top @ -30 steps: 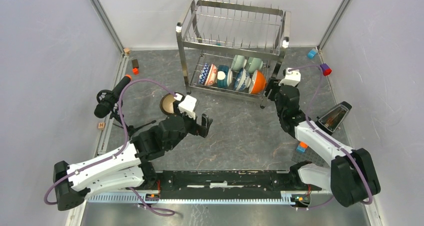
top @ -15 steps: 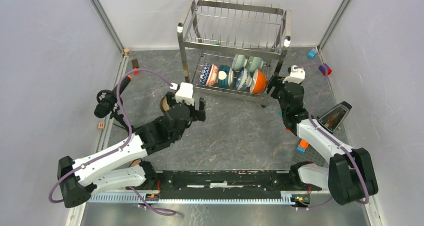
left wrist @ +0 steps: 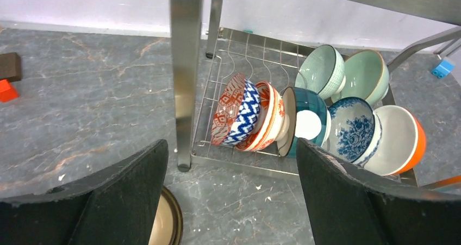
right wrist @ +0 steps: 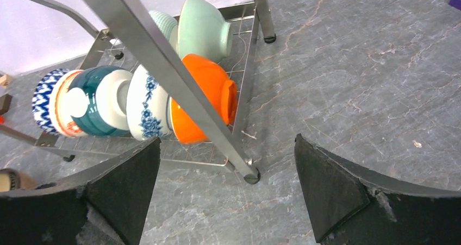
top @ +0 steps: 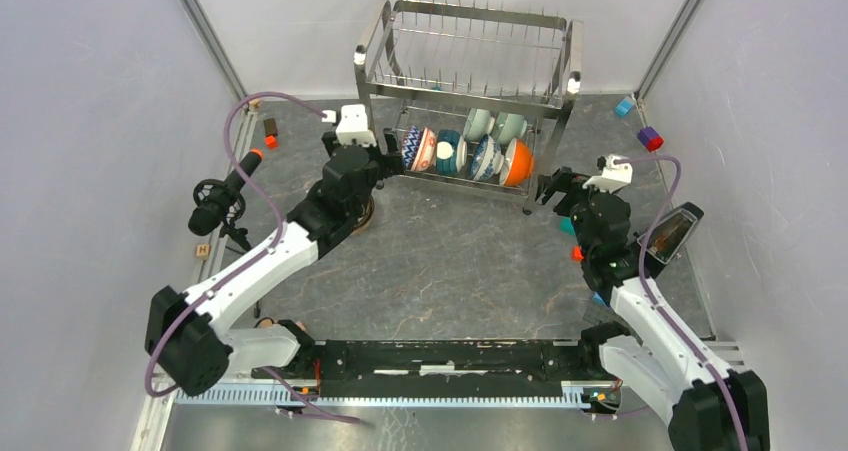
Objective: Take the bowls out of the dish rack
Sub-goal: Adjust the dish rack at the center of the board.
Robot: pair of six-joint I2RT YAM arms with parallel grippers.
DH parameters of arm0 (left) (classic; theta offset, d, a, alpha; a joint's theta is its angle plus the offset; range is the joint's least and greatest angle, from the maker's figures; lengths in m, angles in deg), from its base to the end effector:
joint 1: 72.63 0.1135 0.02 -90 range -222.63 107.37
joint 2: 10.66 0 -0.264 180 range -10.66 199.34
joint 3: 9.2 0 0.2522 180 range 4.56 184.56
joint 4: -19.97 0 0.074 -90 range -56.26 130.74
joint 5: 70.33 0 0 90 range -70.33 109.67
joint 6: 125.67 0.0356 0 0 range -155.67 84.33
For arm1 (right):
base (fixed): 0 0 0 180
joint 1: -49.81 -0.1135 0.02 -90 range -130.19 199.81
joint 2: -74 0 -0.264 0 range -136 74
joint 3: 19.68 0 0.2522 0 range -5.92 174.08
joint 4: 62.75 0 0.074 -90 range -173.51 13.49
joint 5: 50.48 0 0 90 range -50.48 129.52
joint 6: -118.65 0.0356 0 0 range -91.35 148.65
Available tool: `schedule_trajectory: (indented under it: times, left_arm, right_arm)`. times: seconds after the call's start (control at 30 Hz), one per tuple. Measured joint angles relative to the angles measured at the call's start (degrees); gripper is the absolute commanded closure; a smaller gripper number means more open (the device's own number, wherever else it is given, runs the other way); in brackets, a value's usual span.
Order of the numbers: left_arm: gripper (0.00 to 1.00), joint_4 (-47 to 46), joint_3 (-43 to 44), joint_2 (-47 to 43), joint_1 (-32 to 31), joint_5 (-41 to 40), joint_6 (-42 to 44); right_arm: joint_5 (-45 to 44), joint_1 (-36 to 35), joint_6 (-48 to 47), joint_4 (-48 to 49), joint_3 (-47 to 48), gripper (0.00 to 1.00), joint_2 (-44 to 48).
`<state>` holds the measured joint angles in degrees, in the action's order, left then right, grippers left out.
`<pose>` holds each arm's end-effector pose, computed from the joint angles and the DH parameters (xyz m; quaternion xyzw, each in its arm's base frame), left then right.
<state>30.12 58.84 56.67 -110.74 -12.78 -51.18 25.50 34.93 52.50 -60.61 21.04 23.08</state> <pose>0.2266 -0.1535 0.3432 -0.0336 0.7537 -0.0897 0.6502 0.2045 0.0454 0.2586 0.1384 0.7409 0.1288 0.6445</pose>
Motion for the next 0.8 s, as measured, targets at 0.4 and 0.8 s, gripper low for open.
schedule_trajectory:
  times: [0.4,0.8]
  left_arm:
    - [0.16,-6.6,5.7,13.9,8.1,6.5,0.6]
    - [0.55,-11.3,7.7,19.9,10.7,7.1,2.5]
  right_arm:
    - [7.7,0.0,1.6,-9.0,-6.2,0.04,18.1]
    - [15.6,-0.2,2.4,-15.2,-10.6,0.04,27.1]
